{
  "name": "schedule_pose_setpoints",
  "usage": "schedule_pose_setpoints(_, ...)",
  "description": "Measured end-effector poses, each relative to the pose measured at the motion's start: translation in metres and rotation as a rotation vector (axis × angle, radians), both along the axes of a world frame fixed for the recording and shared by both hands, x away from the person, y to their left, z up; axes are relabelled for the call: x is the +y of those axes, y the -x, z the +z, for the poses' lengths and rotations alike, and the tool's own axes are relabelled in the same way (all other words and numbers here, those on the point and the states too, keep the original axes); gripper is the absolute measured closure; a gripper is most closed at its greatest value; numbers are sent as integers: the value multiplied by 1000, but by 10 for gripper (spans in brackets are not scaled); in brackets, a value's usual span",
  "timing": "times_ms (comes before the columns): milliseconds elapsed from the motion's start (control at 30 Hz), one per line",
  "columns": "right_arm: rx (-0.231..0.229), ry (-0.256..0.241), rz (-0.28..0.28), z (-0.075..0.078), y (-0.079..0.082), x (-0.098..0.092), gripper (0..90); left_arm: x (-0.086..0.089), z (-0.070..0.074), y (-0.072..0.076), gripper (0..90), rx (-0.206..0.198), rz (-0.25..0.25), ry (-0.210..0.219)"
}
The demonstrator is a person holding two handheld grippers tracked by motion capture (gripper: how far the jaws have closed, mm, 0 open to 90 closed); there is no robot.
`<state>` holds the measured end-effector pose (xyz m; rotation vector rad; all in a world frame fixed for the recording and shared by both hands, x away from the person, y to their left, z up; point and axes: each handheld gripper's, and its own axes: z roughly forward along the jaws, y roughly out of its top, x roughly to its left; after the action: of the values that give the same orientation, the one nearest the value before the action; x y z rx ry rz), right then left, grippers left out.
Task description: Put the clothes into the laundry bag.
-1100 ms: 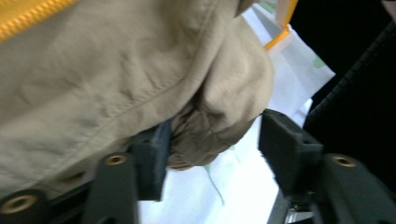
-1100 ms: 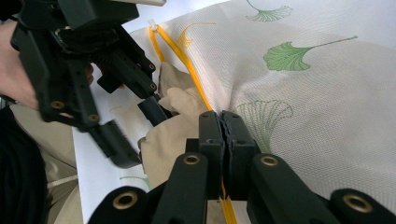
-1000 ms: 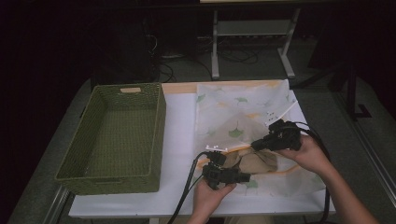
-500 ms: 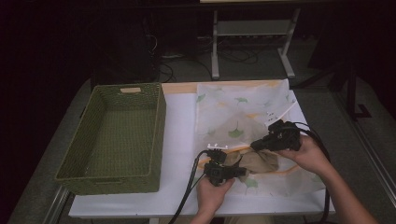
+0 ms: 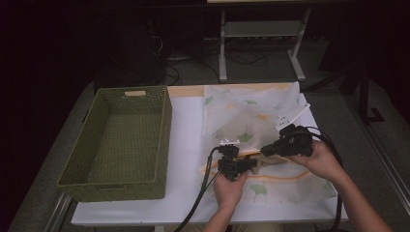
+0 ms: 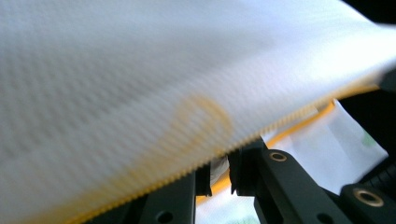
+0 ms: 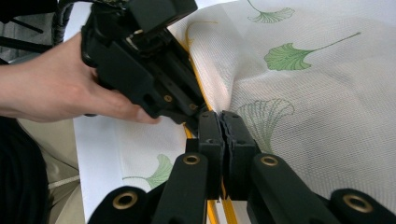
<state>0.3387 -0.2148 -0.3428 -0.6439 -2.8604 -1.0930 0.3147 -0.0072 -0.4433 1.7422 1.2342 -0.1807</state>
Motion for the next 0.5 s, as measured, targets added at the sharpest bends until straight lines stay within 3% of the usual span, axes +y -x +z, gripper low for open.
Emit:
schedule_pose_setpoints(133, 2, 5, 6, -2, 0, 0, 871, 2, 0, 3, 756, -8, -22, -28)
schedule_pose_setpoints(267, 4, -1, -1, -4, 1, -1, 871, 9, 2, 14, 625, -16, -59, -33)
schedule_pose_setpoints(433, 5, 0, -5, -5, 2, -1, 871, 12, -1, 17, 605, -4, -62, -33)
schedule_pose_setpoints(500, 4, 2, -1, -5, 3, 1, 871, 9, -1, 17, 682, -26, -52, -48)
